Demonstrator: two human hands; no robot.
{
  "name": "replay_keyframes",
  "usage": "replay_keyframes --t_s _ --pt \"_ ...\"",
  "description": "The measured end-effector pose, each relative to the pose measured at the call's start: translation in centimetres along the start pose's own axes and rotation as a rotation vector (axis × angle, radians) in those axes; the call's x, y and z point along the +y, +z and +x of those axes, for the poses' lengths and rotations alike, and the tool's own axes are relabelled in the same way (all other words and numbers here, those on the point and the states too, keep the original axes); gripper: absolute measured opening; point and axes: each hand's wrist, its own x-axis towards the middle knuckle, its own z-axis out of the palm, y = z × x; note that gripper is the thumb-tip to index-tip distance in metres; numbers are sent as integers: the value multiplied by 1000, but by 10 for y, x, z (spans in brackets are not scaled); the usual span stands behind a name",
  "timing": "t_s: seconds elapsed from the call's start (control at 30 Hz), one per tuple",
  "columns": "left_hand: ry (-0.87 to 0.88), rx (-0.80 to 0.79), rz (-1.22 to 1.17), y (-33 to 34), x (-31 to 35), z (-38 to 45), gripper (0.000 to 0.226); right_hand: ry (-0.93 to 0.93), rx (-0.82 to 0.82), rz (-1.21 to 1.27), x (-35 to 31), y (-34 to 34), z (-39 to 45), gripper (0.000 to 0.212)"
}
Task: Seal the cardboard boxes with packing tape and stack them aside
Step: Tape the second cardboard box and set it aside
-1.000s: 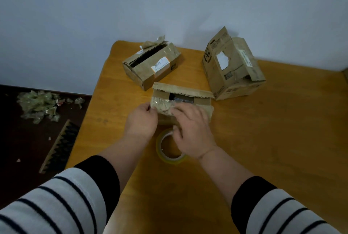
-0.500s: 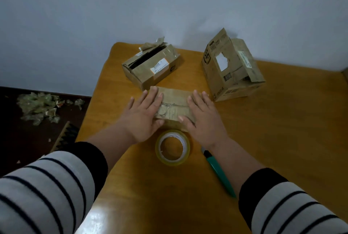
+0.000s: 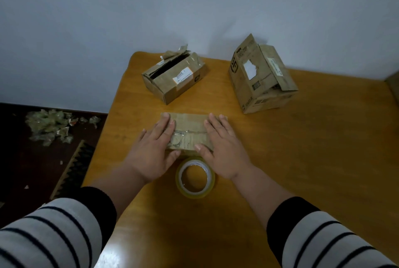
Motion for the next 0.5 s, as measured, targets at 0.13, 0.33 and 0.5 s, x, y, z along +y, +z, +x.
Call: replay_keyframes --t_s 0.13,0.33,0.5 --pt "12 -21 -8 6 -2 -29 94 20 4 -52 -15 3 -21 73" --pt "-178 256 -578 3 0 -57 82 -19 414 -56 -41 -1 -57 31" --pt "-708 374 -650 11 -10 -77 62 -417 44 -206 -51 23 -101 28"
